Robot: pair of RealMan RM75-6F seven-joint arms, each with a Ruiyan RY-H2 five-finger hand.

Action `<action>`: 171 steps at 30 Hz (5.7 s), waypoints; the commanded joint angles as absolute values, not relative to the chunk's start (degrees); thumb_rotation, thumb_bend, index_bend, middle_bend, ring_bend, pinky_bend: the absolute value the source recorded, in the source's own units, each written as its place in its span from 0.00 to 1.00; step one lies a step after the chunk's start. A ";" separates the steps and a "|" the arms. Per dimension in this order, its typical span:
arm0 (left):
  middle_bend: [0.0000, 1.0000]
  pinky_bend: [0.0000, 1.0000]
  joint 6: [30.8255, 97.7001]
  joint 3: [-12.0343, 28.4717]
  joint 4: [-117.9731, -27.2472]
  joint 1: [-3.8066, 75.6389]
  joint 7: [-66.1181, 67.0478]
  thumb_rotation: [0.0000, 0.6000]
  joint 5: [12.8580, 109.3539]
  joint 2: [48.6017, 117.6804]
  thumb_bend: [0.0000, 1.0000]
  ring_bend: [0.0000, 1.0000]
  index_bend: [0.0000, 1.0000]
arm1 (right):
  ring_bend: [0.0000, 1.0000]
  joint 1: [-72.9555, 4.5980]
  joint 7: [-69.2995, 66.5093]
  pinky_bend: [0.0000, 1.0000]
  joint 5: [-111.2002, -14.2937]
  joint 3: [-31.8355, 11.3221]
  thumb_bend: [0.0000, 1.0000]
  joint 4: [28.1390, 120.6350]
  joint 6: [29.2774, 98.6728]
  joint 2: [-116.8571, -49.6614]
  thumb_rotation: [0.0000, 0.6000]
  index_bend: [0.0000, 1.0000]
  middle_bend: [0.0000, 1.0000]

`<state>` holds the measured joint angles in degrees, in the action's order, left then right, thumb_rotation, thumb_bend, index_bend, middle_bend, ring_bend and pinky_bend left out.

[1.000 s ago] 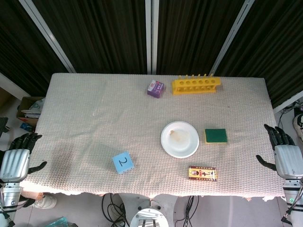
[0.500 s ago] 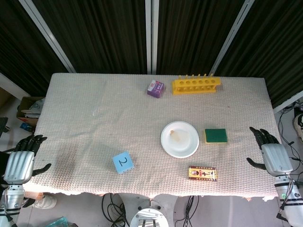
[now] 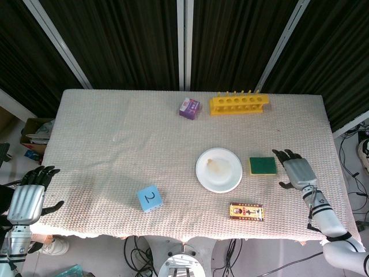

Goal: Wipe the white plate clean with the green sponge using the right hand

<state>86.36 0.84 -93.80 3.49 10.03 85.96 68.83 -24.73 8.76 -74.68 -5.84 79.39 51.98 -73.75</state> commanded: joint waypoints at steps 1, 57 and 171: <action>0.16 0.17 86.20 1.08 -93.86 3.53 10.01 1.00 85.55 68.74 0.00 0.12 0.23 | 0.07 -25.86 8.88 0.21 -74.18 -6.08 0.17 77.69 51.19 -75.42 1.00 0.07 0.17; 0.16 0.17 85.13 1.30 -91.64 3.50 7.22 1.00 84.44 69.00 0.00 0.12 0.23 | 0.30 -45.52 31.95 0.35 -80.41 -6.73 0.71 82.66 41.08 -75.05 1.00 0.60 0.48; 0.16 0.17 87.76 1.58 -82.71 0.72 -1.64 1.00 84.59 71.77 0.00 0.12 0.23 | 0.33 -53.45 50.80 0.20 -76.28 -2.93 0.75 74.28 43.66 -89.56 1.00 0.69 0.53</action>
